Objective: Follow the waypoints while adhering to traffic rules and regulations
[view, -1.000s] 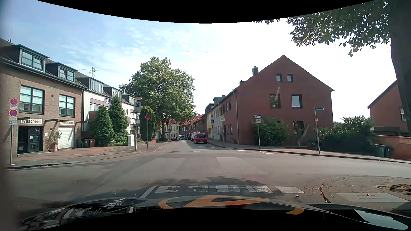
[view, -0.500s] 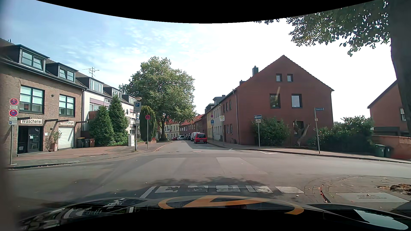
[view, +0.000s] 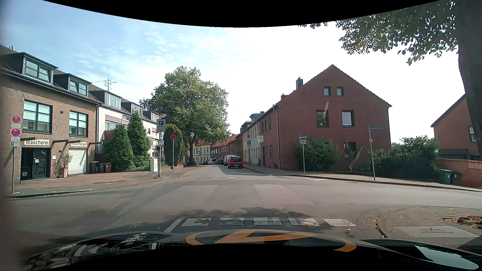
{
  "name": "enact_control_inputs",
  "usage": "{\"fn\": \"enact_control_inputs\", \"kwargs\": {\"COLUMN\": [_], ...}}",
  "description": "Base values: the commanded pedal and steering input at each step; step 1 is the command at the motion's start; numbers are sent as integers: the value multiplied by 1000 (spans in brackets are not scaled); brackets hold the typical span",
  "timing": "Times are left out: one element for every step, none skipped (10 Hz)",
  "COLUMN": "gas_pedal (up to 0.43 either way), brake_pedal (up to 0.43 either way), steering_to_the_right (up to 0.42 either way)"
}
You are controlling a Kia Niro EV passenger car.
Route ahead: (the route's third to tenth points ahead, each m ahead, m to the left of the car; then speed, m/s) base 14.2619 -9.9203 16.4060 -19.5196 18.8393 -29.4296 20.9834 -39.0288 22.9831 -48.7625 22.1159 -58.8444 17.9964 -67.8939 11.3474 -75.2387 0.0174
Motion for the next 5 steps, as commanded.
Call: {"fn": "enact_control_inputs", "kwargs": {"gas_pedal": [0,0,0,0,0], "brake_pedal": [189,189,189,189,189], "steering_to_the_right": [6,6,6,6,6]}}
